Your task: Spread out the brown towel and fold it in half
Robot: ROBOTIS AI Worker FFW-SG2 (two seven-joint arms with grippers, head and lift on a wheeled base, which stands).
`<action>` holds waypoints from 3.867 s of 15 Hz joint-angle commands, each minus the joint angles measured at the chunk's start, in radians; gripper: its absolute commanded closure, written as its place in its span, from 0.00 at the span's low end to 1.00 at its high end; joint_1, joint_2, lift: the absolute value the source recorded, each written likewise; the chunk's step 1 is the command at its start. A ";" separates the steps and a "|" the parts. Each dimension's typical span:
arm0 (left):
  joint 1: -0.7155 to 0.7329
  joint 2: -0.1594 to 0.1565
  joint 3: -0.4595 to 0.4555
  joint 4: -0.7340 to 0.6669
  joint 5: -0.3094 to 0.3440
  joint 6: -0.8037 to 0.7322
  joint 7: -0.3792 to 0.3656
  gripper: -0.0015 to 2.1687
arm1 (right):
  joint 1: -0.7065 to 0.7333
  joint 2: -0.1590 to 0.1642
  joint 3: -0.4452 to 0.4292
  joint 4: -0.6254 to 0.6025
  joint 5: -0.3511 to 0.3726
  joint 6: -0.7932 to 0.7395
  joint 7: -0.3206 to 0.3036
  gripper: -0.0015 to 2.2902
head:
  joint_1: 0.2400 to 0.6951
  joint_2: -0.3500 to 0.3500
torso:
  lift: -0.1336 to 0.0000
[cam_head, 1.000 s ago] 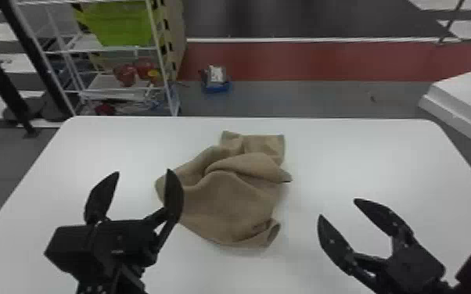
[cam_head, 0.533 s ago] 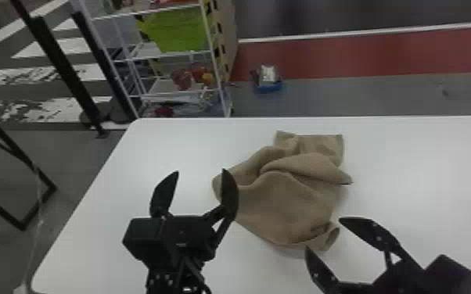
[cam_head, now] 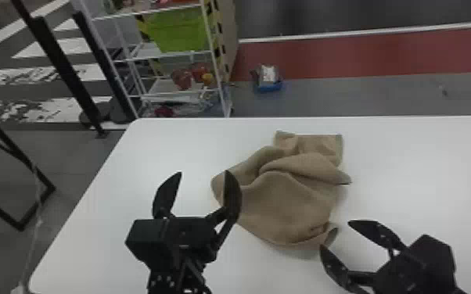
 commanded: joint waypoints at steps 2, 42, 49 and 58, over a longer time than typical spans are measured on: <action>0.000 -0.003 -0.002 -0.005 0.000 0.000 -0.008 0.06 | -0.013 0.000 -0.053 0.043 -0.018 0.005 0.033 0.18 | 1.00 0.76 | 0.08; -0.052 0.003 -0.021 0.055 -0.017 -0.009 -0.008 0.06 | -0.197 0.034 -0.686 -0.358 -0.486 0.601 0.151 0.62 | 1.00 0.38 | 0.08; -0.064 0.006 -0.041 0.065 -0.031 -0.009 -0.006 0.06 | -0.239 0.029 -0.629 -0.148 -0.199 0.530 0.246 0.04 | 1.00 0.20 | 0.08; -0.063 0.009 -0.047 0.070 -0.031 -0.009 -0.001 0.06 | -0.021 0.046 -0.735 -0.182 -0.328 0.303 0.281 0.09 | 1.00 0.13 | 0.08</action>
